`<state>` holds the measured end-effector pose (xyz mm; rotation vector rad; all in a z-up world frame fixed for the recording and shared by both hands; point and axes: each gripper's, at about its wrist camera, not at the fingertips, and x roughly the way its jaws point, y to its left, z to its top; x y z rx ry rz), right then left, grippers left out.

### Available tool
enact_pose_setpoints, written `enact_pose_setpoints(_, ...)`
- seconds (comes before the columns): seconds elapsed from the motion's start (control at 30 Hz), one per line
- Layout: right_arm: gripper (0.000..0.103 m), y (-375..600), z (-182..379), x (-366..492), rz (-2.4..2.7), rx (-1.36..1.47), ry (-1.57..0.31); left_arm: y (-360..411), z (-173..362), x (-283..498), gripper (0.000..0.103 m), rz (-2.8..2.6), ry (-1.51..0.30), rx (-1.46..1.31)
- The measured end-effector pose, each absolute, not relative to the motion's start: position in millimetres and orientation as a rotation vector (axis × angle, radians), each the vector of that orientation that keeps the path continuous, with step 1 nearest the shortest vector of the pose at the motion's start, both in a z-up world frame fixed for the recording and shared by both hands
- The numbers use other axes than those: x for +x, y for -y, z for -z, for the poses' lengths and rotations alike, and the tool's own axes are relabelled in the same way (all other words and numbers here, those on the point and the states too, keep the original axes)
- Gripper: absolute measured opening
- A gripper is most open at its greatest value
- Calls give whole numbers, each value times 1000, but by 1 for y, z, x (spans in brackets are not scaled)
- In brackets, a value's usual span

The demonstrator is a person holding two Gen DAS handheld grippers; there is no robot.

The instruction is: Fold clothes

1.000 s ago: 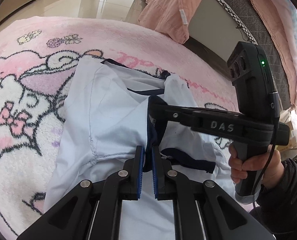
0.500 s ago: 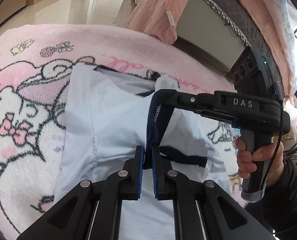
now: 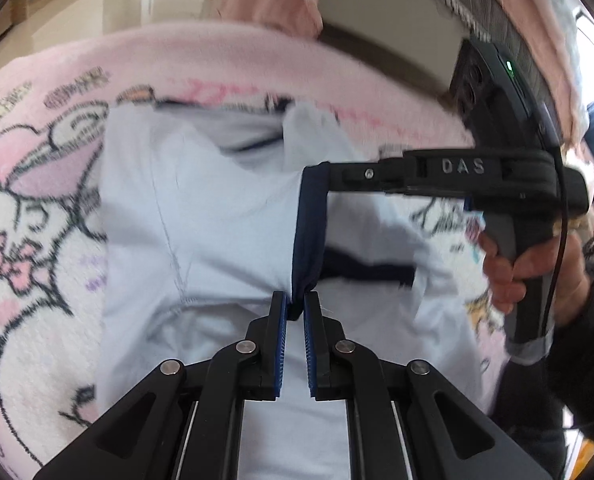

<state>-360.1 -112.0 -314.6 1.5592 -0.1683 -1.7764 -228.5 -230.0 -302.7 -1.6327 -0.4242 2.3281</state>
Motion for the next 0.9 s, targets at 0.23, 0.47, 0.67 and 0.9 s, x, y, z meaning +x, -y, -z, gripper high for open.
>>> enact_pose_setpoints(0.23,3,95,305,-361,1807,1530,93,208,307,-217,7,-2272,329,-1650)
enact_pose_setpoints(0.47,3,112,279,-378,1769,1466,217,247,282,-224,7,-2416,523,-1569)
enact_pose_setpoints(0.67,4,132,289,-381,1666,1533,291,270,279,-241,7,-2468,666,-1560)
enact_pose_setpoints(0.9,6,138,316,-376,1621,1650,224,255,307,-264,7,-2403,637,-1670)
